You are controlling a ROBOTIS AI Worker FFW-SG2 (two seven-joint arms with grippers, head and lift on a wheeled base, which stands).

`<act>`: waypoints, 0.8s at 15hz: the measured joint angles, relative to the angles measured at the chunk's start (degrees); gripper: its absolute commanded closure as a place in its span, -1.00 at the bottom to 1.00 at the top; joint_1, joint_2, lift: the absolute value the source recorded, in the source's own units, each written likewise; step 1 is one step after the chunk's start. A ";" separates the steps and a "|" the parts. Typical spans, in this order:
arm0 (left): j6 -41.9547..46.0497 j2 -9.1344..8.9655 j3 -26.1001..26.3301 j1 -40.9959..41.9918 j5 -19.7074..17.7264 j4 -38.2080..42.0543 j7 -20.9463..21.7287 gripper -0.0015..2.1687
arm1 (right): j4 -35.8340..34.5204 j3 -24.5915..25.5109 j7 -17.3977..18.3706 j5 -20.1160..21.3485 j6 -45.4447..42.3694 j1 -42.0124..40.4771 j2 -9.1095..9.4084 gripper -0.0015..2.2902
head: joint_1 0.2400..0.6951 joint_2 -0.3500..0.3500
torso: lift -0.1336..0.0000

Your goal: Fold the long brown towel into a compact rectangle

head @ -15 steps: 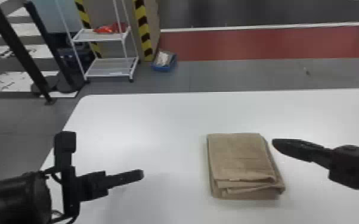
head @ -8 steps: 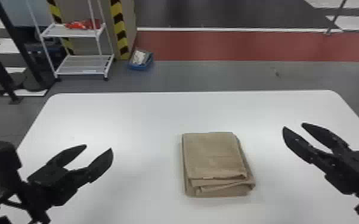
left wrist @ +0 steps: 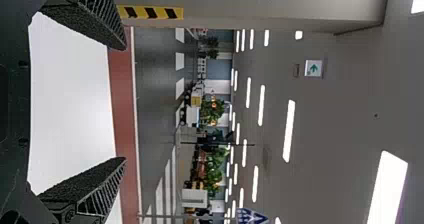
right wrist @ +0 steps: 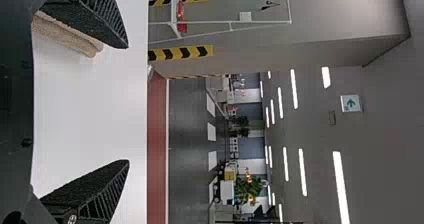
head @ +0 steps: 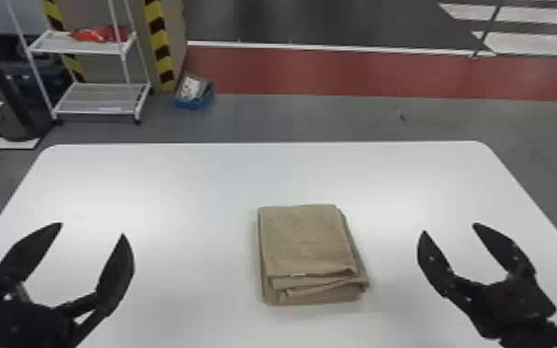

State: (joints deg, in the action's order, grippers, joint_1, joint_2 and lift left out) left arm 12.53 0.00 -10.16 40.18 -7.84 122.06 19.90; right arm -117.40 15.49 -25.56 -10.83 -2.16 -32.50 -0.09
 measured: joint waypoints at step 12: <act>-1.65 0.00 0.25 0.39 2.03 -0.40 0.49 -0.91 | -5.73 -10.79 6.93 6.86 8.34 -1.48 0.00 -0.94 | 1.00 0.17 | -0.85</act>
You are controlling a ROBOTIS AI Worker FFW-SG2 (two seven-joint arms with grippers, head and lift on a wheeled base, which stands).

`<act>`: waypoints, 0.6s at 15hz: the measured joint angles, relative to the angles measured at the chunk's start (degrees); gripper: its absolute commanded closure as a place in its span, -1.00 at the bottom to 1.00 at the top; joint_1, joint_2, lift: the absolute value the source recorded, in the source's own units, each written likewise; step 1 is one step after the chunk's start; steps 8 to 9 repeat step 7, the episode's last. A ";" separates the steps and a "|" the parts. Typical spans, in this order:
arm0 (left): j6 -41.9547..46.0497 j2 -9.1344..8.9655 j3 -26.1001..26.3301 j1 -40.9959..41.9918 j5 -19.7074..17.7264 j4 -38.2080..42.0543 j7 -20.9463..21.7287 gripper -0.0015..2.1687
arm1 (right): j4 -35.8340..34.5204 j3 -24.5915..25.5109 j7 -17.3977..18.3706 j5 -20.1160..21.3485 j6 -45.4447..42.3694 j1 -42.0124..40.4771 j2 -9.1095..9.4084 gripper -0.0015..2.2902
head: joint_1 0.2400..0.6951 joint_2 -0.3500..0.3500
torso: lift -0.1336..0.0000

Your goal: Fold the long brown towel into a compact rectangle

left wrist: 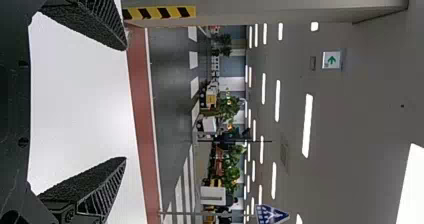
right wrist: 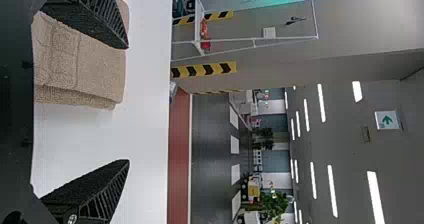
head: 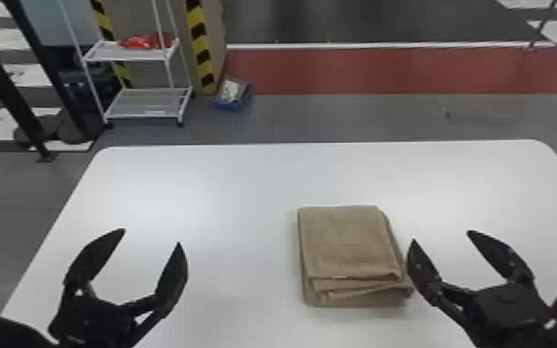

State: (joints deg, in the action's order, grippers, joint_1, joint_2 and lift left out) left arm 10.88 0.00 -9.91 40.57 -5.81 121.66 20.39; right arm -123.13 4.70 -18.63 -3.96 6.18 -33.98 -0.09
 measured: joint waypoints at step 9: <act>-1.33 0.00 -0.22 -0.27 -0.23 0.21 -0.01 -0.91 | -1.32 0.12 0.09 0.38 0.66 -0.47 0.00 -0.94 | 1.00 0.18 | -0.85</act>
